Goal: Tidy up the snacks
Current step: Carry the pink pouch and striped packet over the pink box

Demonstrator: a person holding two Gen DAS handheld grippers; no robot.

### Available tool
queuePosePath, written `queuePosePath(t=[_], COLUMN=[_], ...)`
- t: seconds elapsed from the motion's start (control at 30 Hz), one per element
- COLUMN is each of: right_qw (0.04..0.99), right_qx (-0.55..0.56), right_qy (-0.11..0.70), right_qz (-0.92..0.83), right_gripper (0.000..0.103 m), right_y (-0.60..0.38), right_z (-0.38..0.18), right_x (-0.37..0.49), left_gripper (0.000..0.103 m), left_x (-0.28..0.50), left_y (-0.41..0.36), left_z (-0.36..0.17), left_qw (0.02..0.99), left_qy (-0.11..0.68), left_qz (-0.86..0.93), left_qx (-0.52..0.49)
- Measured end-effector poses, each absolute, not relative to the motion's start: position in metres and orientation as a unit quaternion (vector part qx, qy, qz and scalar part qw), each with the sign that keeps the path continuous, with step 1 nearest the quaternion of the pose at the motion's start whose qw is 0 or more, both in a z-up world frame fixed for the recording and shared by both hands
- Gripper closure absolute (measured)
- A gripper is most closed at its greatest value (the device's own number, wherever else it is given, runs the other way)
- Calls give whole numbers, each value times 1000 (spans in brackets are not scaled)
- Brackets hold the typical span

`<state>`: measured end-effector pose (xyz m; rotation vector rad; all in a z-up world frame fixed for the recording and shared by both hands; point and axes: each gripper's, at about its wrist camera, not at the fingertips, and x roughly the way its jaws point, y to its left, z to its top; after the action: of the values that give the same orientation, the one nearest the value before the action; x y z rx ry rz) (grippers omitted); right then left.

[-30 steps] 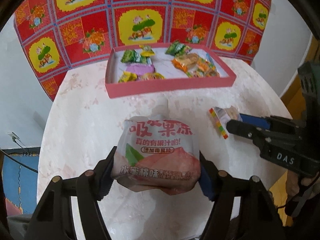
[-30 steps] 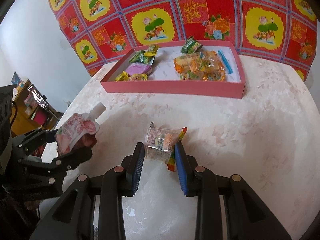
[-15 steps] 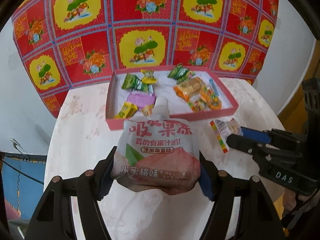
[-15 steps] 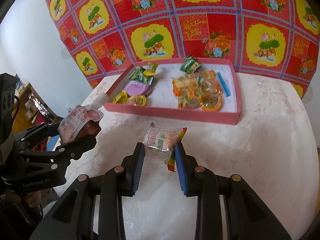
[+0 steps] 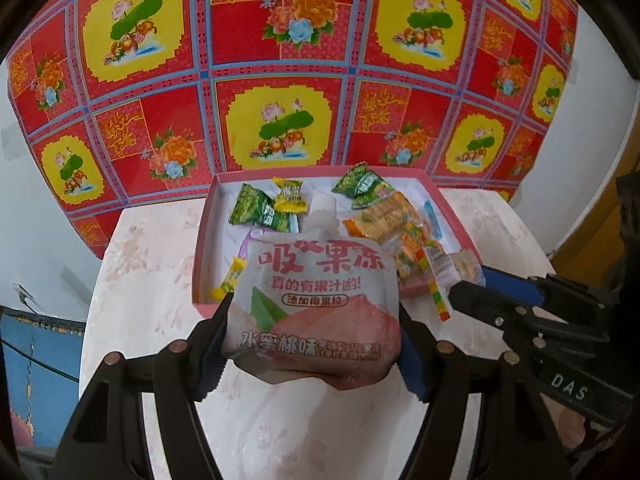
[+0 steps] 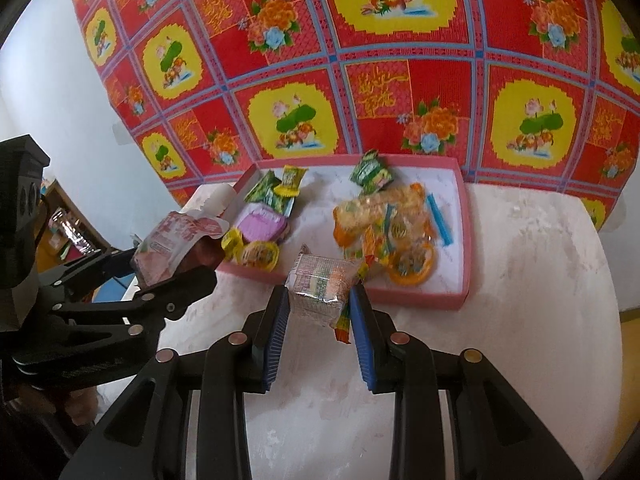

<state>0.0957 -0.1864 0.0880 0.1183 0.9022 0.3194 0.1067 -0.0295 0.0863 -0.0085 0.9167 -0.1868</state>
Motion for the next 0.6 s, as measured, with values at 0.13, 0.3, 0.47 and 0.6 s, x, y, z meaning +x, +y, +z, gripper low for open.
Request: queuePosePath(t=[0.13, 0.3, 0.47, 0.6], right_qw=[888, 890, 890, 890], right_qx=[60, 74, 82, 86], right_qy=[431, 425, 426, 427], right_qz=[151, 147, 141, 136], right_gripper=[71, 71, 71, 71], right_y=[-187, -191, -196, -200], right_z=[88, 86, 81, 77], right_x=[106, 118, 130, 138], left_gripper=[29, 29, 29, 29], left_x=[118, 133, 143, 150], left_y=[-31, -32, -34, -36], left_z=[83, 74, 67, 61], left_qw=[894, 891, 891, 889], left_qy=[441, 448, 447, 451], left_qz=[-81, -76, -74, -74], left_qx=[-11, -22, -19, -16])
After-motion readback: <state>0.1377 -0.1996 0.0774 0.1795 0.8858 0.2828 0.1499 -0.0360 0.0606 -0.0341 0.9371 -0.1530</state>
